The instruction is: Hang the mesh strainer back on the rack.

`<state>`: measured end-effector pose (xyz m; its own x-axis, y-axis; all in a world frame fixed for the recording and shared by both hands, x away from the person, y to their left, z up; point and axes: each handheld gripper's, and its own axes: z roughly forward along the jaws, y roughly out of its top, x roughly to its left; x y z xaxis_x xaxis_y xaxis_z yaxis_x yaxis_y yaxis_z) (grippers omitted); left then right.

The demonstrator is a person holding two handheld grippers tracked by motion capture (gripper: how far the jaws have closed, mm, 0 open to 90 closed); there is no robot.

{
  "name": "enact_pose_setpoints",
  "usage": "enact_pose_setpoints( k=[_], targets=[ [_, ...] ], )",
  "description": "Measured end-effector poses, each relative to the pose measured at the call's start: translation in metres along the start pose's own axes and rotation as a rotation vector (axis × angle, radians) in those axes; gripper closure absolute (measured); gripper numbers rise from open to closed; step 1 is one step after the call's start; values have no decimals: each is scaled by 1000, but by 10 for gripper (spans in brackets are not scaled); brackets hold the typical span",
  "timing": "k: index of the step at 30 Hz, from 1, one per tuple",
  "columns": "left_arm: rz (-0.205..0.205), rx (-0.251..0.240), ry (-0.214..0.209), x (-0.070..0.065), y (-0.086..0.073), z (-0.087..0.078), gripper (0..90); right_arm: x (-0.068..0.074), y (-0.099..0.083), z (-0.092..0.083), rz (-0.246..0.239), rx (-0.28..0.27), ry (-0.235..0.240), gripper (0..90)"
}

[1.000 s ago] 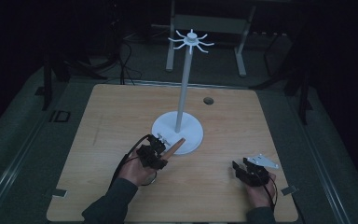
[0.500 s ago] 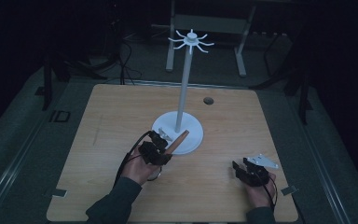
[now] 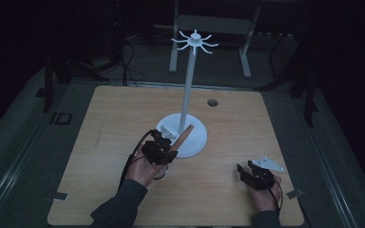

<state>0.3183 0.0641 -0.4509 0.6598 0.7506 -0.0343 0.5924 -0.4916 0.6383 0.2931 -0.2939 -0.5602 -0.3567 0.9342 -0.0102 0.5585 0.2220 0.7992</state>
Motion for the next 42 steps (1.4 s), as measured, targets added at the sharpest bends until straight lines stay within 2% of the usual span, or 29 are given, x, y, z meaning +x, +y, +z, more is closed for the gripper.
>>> enact_pose_setpoints(
  k=[6,18,26,42],
  targets=[
    [-2,-23,1,0,3,-3,691,0,0,0,0,1,-1,481],
    [-29,-118,5,1,9,-15,691,0,0,0,0,0,1,480],
    [-48,-163,10,3,14,-22,691,0,0,0,0,-1,0,479],
    [-57,-252,12,1,26,-35,691,0,0,0,-2,-2,0,479]
  ],
)
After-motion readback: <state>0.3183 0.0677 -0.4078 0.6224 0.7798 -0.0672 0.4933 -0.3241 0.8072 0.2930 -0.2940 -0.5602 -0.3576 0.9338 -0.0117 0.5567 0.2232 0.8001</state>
